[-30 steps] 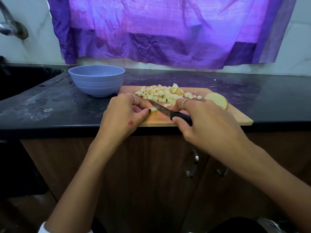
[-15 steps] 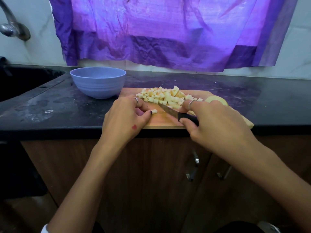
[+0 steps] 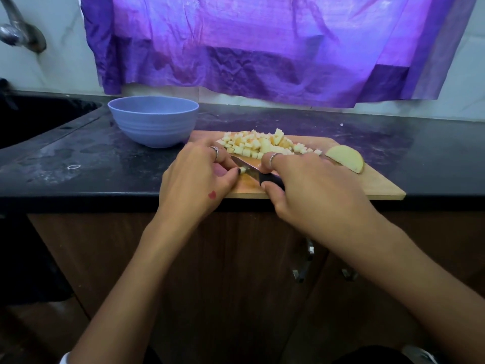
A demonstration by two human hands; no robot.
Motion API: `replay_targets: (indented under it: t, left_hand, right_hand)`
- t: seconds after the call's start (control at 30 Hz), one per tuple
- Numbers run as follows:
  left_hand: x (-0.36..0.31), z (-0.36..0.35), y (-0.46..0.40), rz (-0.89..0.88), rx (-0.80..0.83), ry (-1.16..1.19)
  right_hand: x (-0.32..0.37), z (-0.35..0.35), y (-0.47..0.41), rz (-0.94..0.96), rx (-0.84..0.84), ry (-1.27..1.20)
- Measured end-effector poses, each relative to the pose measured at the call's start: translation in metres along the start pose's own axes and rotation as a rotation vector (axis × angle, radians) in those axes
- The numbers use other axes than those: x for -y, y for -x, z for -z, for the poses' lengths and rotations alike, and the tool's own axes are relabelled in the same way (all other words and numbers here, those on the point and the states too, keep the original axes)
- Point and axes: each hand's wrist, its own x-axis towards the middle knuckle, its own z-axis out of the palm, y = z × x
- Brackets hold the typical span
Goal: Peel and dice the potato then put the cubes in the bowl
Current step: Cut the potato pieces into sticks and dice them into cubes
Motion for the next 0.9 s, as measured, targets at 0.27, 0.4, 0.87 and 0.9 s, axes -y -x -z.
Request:
replay_targets:
  t: [0.27,0.4,0.87,0.9]
  left_hand:
    - [-0.005,0.003,0.002,0.022,0.003,-0.037]
    - [-0.005,0.003,0.002,0.022,-0.001,-0.018]
    - [0.000,-0.001,-0.001,-0.026,-0.034,-0.046]
    - [0.001,-0.001,-0.001,-0.018,-0.030,-0.051]
  right_hand:
    - [-0.011,0.008,0.012,-0.040,-0.092,-0.016]
    - [-0.012,0.003,0.017,-0.066,-0.092,-0.092]
    - [-0.014,-0.006,-0.004,-0.020,0.035,-0.198]
    - [-0.013,-0.005,-0.003,0.020,0.027,-0.135]
